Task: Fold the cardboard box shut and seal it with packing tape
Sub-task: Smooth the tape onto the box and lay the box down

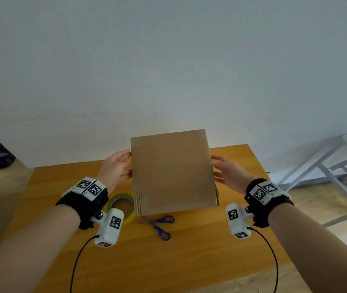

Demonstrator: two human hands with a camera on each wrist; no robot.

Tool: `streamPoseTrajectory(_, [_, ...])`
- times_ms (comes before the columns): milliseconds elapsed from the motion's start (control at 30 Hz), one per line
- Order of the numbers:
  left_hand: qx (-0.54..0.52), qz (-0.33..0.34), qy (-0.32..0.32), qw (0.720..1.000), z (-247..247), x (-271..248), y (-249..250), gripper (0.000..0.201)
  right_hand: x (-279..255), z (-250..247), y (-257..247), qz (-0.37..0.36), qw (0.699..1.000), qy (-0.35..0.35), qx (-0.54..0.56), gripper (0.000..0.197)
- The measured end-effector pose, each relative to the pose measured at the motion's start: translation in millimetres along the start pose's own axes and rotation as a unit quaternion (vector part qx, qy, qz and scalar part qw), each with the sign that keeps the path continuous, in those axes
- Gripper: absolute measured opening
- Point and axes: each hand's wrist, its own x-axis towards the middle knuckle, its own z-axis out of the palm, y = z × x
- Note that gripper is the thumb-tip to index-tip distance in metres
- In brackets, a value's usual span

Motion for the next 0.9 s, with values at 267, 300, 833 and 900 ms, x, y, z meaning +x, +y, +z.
streamPoseTrajectory(267, [-0.039,-0.073,-0.087,0.993,-18,11,13,0.03,-6,-1,-5,-0.031,0.997,-0.065,-0.034,0.045])
streamPoseTrajectory(300, [-0.012,-0.094,-0.128,0.987,-20,11,12,0.031,-6,-2,-5,-0.025,0.998,-0.053,-0.038,0.046])
streamPoseTrajectory(833, [-0.079,-0.153,-0.136,0.976,-21,20,-1,0.038,7,-12,3,0.0,0.993,-0.057,0.101,0.044])
streamPoseTrajectory(900, [-0.093,-0.159,-0.131,0.974,-20,23,-1,0.036,6,-13,4,0.006,0.99,-0.051,0.128,0.044])
